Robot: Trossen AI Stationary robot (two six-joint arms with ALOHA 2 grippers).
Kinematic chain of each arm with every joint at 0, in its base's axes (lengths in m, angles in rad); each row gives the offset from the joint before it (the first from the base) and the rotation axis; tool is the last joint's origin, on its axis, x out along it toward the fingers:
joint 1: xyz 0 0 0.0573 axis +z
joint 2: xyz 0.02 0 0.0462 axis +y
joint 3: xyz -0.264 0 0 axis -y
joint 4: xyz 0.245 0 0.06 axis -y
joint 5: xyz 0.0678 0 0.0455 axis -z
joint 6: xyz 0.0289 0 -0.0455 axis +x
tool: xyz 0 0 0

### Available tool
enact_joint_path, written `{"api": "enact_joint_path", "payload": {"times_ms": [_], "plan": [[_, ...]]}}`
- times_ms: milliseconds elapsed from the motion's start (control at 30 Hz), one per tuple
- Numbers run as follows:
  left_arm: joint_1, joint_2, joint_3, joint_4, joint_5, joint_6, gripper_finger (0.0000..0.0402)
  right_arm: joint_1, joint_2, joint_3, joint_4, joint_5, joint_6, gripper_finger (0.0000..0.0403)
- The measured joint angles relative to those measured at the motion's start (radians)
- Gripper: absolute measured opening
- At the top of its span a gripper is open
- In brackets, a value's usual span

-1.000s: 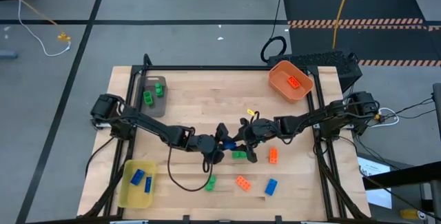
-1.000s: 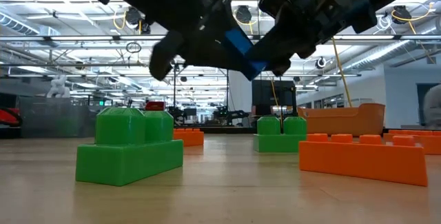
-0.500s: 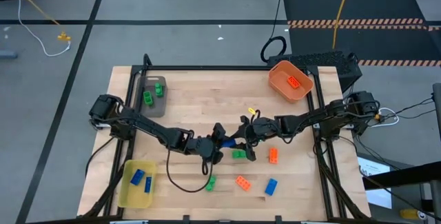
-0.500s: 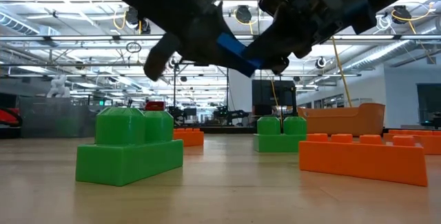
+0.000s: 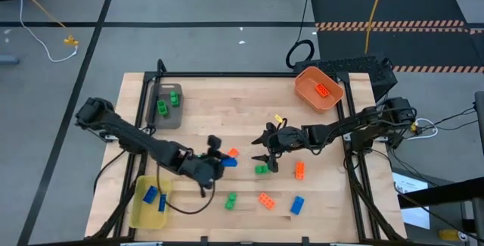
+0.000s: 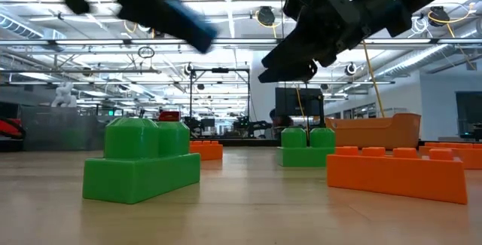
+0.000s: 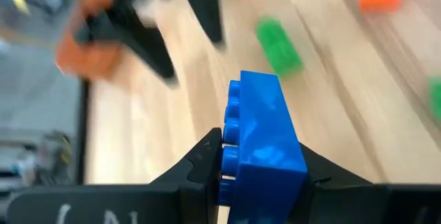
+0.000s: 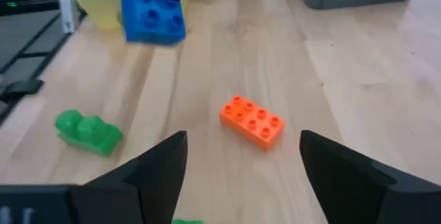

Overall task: Sort & place blocks by color
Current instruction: Put the blue game piece into the yellow bin

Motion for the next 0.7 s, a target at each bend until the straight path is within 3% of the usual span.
{"api": "enact_joint_path", "payload": {"times_ms": [233,367,500,700], "plan": [[-0.158,-0.092,0.057,-0.398,0.024,-0.378,0.0096,-0.012,0.001,0.001,-0.019,-0.004,-0.011,0.0274],[-0.244,-0.095,0.100,-0.639,0.079,-0.741,0.0096,-0.026,0.002,0.001,-0.004,-0.005,-0.018,0.0274],[-0.323,-0.091,0.094,-0.739,0.211,-1.047,0.0096,-0.030,0.002,0.001,0.047,-0.007,-0.019,0.0274],[-0.437,-0.091,0.092,-0.848,0.302,-1.322,0.0096,-0.036,0.000,0.001,0.060,-0.008,-0.040,0.0274]]}}
